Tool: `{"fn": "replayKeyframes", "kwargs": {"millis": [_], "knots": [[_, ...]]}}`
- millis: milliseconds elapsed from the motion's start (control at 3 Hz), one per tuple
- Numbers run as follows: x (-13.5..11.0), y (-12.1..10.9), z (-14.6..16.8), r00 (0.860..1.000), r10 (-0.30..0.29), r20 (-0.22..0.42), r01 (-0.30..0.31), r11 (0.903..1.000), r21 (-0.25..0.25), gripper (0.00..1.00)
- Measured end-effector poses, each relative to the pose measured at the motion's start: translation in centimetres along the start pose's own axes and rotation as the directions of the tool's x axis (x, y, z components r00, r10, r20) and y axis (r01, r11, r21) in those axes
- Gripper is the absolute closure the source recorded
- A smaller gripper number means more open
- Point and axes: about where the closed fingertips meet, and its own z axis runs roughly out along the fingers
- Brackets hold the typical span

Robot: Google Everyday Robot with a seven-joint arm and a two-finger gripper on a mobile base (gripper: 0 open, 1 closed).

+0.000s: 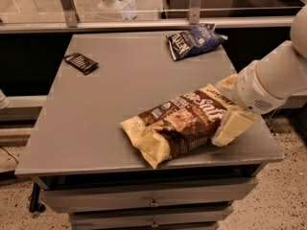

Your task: Move brown chip bag near blue chip bag

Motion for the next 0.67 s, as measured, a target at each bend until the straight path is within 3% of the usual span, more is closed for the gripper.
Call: {"fn": "replayKeyframes", "kwargs": {"millis": [667], "knots": [[-0.29, 0.12, 1.03, 0.999, 0.027, 0.029, -0.027, 0.9996, 0.000, 0.64]]}}
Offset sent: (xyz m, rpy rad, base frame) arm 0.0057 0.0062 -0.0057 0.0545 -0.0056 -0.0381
